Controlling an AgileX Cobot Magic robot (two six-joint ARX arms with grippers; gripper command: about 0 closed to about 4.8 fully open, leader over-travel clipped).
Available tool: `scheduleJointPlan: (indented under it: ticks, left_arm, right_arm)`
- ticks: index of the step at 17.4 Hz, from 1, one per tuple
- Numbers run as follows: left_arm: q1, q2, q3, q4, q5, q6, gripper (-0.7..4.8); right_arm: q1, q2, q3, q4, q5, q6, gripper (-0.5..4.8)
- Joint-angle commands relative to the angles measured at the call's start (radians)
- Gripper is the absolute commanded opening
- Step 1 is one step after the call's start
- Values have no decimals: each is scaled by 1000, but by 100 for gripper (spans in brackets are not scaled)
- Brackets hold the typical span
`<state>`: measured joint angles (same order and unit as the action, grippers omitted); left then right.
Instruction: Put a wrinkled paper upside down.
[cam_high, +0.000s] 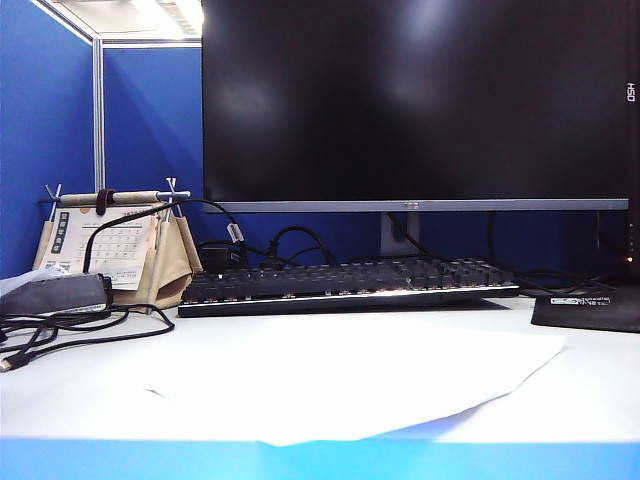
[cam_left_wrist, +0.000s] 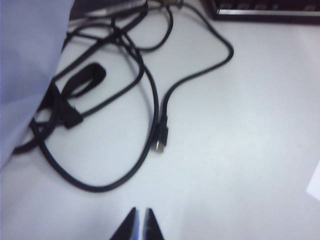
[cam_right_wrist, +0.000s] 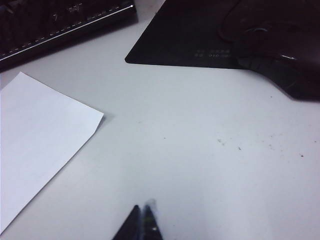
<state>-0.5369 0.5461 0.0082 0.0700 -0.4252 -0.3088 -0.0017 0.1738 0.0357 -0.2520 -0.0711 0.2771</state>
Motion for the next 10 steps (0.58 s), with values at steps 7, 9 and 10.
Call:
scheduleJointPlan:
  ticks: [7, 9, 10]
  left_arm:
    - [0, 1, 2, 6, 2, -6, 30]
    - [0, 1, 2, 6, 1, -6, 30]
    - [0, 1, 2, 6, 0, -5, 30]
  right_arm:
    - [27, 0, -7, 8, 2, 51, -3]
    - [85, 0, -7, 31, -47, 91, -3]
    - [108, 0, -7, 36, -46, 90, -3]
